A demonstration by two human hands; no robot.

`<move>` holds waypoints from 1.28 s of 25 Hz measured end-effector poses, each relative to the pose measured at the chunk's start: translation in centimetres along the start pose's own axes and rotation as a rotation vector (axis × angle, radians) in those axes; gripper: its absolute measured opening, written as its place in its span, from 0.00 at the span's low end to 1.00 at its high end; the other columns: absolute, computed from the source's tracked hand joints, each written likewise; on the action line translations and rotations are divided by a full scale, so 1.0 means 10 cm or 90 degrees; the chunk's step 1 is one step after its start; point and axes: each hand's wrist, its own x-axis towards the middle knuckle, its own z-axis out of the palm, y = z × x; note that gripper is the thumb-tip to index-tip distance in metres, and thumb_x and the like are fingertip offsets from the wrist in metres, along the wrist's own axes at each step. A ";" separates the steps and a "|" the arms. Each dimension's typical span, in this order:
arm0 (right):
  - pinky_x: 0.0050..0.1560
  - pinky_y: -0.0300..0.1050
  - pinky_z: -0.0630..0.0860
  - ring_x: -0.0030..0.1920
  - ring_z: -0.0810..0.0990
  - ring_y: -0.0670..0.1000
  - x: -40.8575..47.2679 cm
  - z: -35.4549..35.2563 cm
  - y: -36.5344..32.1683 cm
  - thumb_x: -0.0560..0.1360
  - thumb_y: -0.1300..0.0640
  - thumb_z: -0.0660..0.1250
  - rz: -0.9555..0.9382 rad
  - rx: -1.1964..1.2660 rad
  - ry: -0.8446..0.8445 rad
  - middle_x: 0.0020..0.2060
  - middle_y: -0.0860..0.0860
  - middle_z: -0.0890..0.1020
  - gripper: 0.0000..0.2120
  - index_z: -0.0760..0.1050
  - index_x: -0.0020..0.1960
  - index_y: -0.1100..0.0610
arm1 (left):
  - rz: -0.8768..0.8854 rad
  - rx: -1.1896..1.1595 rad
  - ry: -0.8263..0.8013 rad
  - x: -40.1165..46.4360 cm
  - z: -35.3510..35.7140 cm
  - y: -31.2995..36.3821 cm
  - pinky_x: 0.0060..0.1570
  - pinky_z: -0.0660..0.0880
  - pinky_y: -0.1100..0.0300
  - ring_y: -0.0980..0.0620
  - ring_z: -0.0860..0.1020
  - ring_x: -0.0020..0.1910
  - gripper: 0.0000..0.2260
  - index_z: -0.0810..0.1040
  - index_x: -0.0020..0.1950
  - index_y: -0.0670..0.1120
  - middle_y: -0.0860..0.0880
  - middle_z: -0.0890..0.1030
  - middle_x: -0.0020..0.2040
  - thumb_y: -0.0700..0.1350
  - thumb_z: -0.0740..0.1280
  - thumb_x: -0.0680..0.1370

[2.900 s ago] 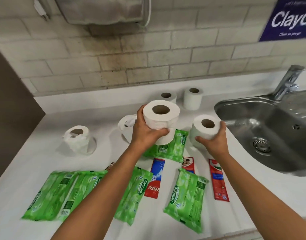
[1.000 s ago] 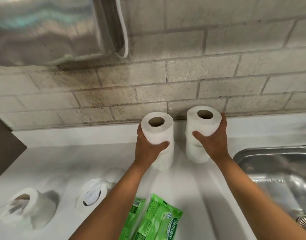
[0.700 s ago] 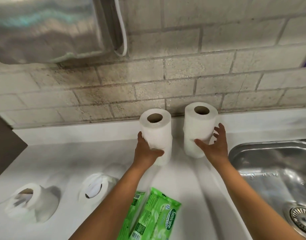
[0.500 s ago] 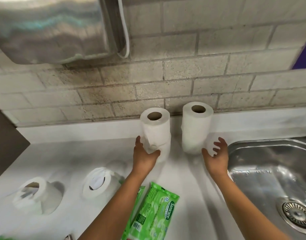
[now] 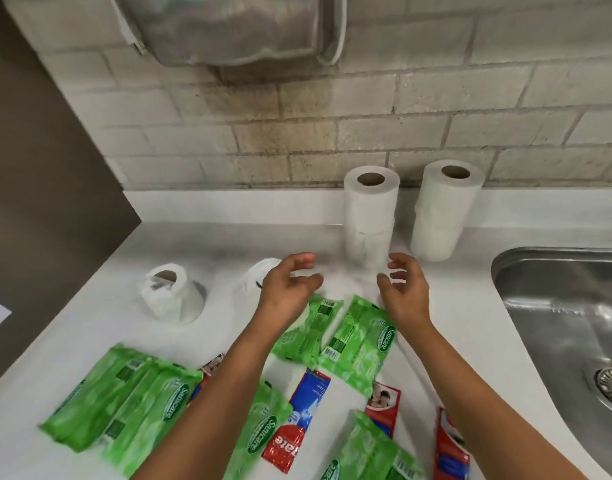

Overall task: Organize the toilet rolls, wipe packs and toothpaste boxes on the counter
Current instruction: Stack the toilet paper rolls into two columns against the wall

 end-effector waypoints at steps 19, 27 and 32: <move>0.60 0.41 0.68 0.59 0.71 0.48 -0.68 1.39 -0.38 0.60 0.62 0.79 0.050 -0.085 -0.239 0.61 0.50 0.73 0.49 0.55 0.72 0.53 | -0.106 0.111 0.273 0.33 -1.95 -1.12 0.67 0.65 0.47 0.43 0.67 0.71 0.51 0.51 0.75 0.54 0.45 0.64 0.74 0.54 0.79 0.61; 0.43 0.19 0.68 0.49 0.75 0.43 -0.73 1.41 -0.45 0.58 0.63 0.79 0.026 -0.050 -0.193 0.50 0.45 0.76 0.38 0.64 0.60 0.46 | -0.069 0.217 0.257 0.31 -1.80 -1.21 0.58 0.71 0.47 0.41 0.72 0.64 0.46 0.59 0.71 0.55 0.46 0.71 0.68 0.48 0.80 0.59; 0.42 0.19 0.66 0.49 0.75 0.45 -0.55 1.16 -0.62 0.58 0.63 0.79 0.010 -0.039 -0.129 0.49 0.43 0.75 0.37 0.64 0.60 0.47 | -0.004 0.153 0.264 0.34 -1.50 -0.79 0.55 0.72 0.52 0.42 0.75 0.60 0.40 0.63 0.67 0.54 0.47 0.75 0.63 0.44 0.79 0.61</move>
